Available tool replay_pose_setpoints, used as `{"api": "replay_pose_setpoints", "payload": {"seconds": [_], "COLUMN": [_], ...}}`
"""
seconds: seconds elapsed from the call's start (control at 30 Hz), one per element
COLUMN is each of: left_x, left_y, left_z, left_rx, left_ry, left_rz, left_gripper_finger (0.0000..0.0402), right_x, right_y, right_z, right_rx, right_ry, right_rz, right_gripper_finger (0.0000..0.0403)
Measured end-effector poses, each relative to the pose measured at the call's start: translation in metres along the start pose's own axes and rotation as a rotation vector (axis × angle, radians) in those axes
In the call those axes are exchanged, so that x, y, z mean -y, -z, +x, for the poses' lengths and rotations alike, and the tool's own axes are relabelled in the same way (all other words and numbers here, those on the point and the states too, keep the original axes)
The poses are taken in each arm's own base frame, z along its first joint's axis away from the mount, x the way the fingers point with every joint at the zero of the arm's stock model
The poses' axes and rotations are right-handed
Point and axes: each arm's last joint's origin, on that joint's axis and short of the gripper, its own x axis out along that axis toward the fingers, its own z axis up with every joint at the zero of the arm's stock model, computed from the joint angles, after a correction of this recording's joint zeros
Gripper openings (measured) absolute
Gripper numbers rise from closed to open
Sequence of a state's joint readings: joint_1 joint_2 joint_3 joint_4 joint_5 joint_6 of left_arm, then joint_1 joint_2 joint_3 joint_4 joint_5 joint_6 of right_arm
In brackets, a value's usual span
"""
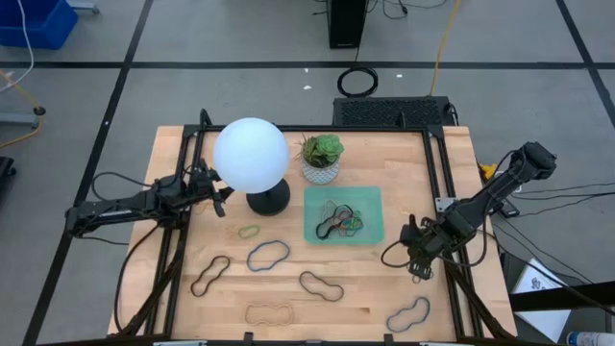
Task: Pick and place rubber bands into bin
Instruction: Put the violet rubber band into the blue bin
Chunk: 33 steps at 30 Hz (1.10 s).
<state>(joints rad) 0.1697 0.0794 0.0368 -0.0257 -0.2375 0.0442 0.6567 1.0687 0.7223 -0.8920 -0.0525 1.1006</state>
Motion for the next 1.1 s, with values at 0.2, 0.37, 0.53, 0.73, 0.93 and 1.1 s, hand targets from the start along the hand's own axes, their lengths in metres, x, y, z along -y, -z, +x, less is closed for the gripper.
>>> {"api": "replay_pose_setpoints", "payload": {"seconds": [0.2, 0.37, 0.53, 0.73, 0.93, 1.1], "left_x": [0.0, 0.0, 0.0, 0.0, 0.0, 0.0], "left_y": [0.0, 0.0, 0.0, 0.0, 0.0, 0.0], "left_z": [0.0, 0.0, 0.0, 0.0, 0.0, 0.0], "left_rx": [0.0, 0.0, 0.001, 0.001, 0.0, 0.0], "left_ry": [0.0, 0.0, -0.001, 0.0, 0.0, 0.0], "left_rz": [0.0, 0.0, -0.001, -0.002, -0.003, -0.003], "left_gripper_finger": [0.0186, 0.0186, 0.0186, 0.0186, 0.0186, 0.0186], "right_x": [0.0, -0.007, -0.009, -0.015, -0.017, -0.018], "right_y": [-0.002, 0.003, 0.008, 0.013, 0.017, 0.016], "right_z": [0.0, 0.009, 0.026, 0.044, 0.05, 0.056], "right_rx": [0.006, 0.019, -0.037, -0.113, -0.108, -0.092], "right_ry": [-0.004, 0.046, 0.176, 0.231, 0.264, 0.308], "right_rz": [-0.052, -0.209, -0.306, -0.336, -0.336, -0.346], "right_gripper_finger": [0.0164, 0.0164, 0.0164, 0.0164, 0.0164, 0.0164]}}
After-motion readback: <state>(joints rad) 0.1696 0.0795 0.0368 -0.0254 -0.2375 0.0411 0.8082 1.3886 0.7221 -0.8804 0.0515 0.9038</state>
